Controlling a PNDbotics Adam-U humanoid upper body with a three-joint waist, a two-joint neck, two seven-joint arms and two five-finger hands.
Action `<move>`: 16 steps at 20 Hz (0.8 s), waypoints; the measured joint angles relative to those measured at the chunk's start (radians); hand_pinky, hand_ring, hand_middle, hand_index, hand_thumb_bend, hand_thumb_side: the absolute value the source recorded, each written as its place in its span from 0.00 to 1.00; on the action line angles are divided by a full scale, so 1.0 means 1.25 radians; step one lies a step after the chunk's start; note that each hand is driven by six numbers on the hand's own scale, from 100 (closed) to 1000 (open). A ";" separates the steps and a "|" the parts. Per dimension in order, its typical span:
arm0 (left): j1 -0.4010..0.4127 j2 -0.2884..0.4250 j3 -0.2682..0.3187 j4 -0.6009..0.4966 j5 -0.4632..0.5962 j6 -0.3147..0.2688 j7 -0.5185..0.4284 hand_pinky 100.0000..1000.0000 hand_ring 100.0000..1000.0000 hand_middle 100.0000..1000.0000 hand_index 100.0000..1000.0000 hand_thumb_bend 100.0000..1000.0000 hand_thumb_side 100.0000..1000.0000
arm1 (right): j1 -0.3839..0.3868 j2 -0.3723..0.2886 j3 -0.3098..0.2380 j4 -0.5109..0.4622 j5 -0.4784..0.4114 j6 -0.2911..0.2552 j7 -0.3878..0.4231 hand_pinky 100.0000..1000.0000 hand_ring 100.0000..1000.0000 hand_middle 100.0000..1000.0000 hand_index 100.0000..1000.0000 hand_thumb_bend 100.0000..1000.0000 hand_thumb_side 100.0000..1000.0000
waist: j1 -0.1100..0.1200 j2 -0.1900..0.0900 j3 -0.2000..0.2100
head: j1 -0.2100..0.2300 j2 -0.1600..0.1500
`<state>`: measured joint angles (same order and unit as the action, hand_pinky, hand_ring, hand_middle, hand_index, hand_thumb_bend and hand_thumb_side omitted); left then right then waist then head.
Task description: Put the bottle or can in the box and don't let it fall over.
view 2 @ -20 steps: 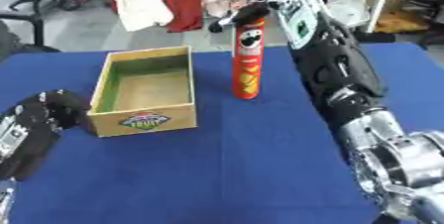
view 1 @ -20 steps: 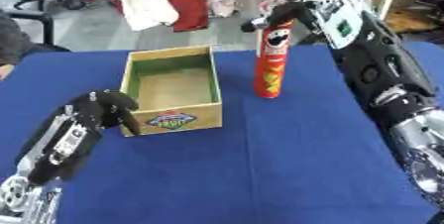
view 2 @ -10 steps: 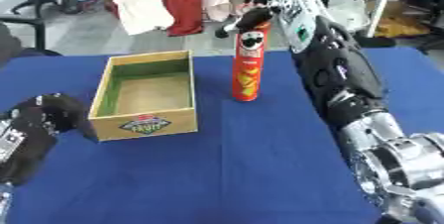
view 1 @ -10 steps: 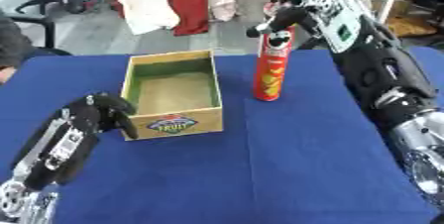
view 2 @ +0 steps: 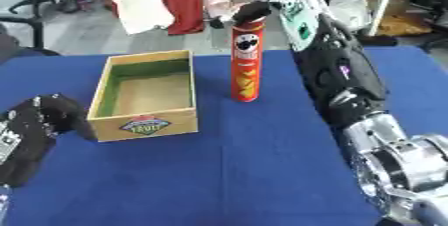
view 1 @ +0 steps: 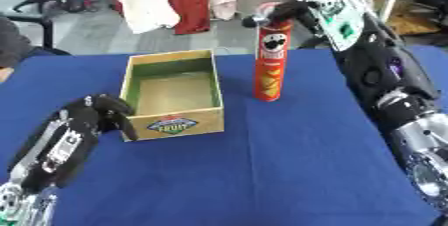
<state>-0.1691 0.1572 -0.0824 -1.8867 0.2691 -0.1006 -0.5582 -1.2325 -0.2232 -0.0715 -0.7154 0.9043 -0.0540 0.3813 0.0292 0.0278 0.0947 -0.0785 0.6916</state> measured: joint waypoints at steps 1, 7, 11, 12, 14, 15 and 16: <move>0.000 0.000 0.000 0.000 0.000 0.000 0.000 0.49 0.46 0.57 0.67 0.00 0.61 | 0.000 0.000 0.001 0.000 0.000 0.001 -0.006 0.98 0.95 0.89 1.00 0.68 0.49 | 0.000 0.000 0.000 | -0.001 0.000; 0.000 0.000 0.000 0.000 0.001 0.000 0.000 0.49 0.46 0.57 0.67 0.00 0.61 | 0.001 0.000 -0.002 0.015 0.014 0.023 -0.024 0.99 0.96 0.89 1.00 0.68 0.47 | -0.001 0.000 0.002 | -0.001 -0.006; 0.000 0.000 0.000 0.000 0.001 0.001 -0.001 0.49 0.46 0.57 0.67 0.00 0.61 | 0.004 0.000 -0.006 0.036 0.017 0.039 -0.021 0.99 0.96 0.89 1.00 0.68 0.45 | -0.001 0.000 0.002 | -0.002 -0.007; 0.000 0.000 0.000 0.000 0.001 0.001 -0.001 0.49 0.46 0.57 0.67 0.00 0.62 | 0.006 0.000 -0.007 0.041 0.017 0.042 -0.018 0.99 0.96 0.88 1.00 0.68 0.41 | -0.001 0.000 0.002 | -0.002 -0.007; -0.001 0.000 0.000 0.000 0.001 0.001 -0.002 0.49 0.46 0.57 0.67 0.00 0.61 | 0.009 0.000 -0.007 0.050 0.017 0.050 -0.009 0.99 0.95 0.88 1.00 0.68 0.43 | -0.001 0.000 0.002 | -0.003 -0.007; -0.002 0.000 0.000 0.000 0.001 0.001 -0.002 0.49 0.46 0.57 0.67 0.00 0.61 | 0.009 0.000 -0.007 0.054 0.016 0.055 -0.004 0.99 0.95 0.88 1.00 0.68 0.43 | -0.001 0.000 0.002 | -0.003 -0.007; -0.003 0.000 0.000 0.000 0.001 0.001 -0.003 0.49 0.46 0.57 0.67 0.00 0.61 | 0.009 0.000 -0.007 0.057 0.016 0.060 0.001 0.98 0.95 0.88 1.00 0.68 0.43 | -0.001 0.001 0.003 | -0.003 -0.007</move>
<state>-0.1724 0.1572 -0.0821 -1.8867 0.2704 -0.0991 -0.5615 -1.2212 -0.2235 -0.0805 -0.6439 0.9242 0.0206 0.3820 0.0285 0.0289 0.0983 -0.0828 0.6830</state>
